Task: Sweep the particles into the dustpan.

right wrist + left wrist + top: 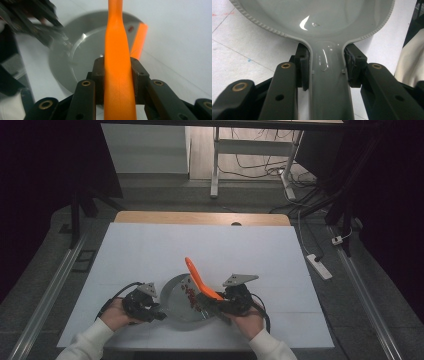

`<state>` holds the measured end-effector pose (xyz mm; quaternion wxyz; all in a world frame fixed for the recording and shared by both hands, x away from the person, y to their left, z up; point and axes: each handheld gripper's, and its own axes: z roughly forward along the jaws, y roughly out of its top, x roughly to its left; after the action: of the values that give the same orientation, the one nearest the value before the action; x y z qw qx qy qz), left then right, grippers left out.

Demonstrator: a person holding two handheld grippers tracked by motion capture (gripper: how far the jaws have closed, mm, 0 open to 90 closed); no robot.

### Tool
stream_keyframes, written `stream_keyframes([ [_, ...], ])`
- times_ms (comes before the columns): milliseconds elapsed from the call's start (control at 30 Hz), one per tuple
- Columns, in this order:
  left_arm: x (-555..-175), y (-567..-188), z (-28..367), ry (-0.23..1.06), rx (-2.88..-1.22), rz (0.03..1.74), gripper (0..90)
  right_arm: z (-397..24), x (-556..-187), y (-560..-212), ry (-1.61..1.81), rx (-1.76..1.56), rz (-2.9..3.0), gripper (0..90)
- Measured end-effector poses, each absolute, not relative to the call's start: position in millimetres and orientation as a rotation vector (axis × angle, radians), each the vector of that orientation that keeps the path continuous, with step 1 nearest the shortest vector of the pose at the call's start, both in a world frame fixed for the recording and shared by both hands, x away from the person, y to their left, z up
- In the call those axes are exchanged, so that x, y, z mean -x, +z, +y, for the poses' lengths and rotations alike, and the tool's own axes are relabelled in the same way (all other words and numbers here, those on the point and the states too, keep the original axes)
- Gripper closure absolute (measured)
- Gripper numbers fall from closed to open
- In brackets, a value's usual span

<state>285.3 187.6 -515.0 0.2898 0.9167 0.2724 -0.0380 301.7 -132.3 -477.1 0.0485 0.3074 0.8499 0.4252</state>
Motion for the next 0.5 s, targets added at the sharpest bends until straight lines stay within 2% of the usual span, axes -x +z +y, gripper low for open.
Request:
stream_keyframes([
  [167,-286,-516,187,-0.097,-2.448,0.728,62.1,-151,-308,-464,1.298,-0.952,2.483,70.1],
  [500,-284,-518,187,-0.045,-2.416,0.730,62.1,-187,-326,-468,1.299,-1.074,2.395,70.0],
])
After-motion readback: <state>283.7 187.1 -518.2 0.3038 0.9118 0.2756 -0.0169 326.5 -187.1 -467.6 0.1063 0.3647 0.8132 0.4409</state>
